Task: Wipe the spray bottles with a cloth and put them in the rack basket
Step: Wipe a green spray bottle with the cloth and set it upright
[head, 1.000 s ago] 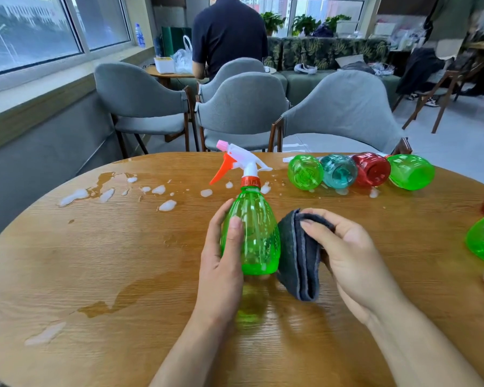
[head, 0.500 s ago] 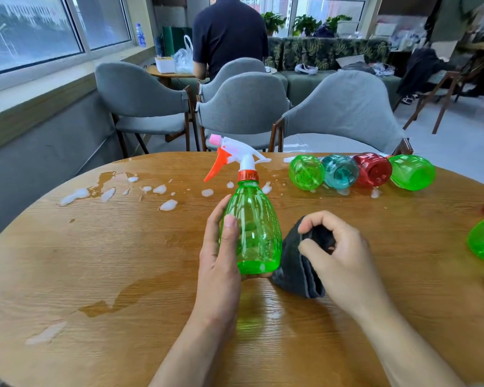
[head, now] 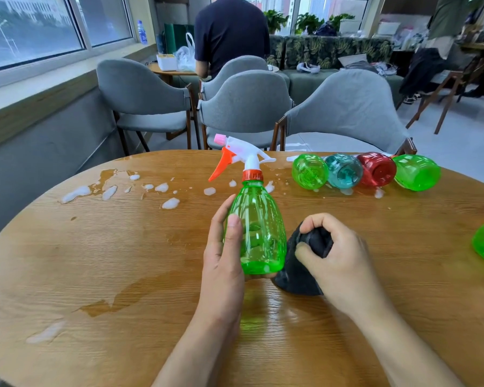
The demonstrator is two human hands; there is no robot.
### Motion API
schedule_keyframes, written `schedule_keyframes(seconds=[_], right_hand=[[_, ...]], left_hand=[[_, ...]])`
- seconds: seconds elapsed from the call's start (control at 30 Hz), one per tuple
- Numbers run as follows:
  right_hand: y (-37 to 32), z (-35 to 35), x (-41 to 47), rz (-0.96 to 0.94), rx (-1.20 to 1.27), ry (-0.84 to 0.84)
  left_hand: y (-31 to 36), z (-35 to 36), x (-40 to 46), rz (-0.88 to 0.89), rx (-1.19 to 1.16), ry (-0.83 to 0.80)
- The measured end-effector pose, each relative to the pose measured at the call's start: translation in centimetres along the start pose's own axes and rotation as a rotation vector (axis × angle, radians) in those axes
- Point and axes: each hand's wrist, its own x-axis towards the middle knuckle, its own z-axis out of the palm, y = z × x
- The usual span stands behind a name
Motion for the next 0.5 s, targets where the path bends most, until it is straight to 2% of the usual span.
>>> schedule_keyframes(seconds=[0.1, 0.33, 0.5], right_hand=[[0.4, 0.09, 0.16, 0.004, 0.036, 0.014], [0.51, 0.23, 0.64, 0.033, 0.082, 0.179], [0.09, 0.29, 0.6, 0.125, 0.3, 0.16]], left_hand=[[0.01, 0.08, 0.02, 0.01, -0.004, -0.012], [0.03, 0.23, -0.37, -0.001, 0.011, -0.112], [-0.25, 0.48, -0.78, 0.008, 0.017, -0.173]])
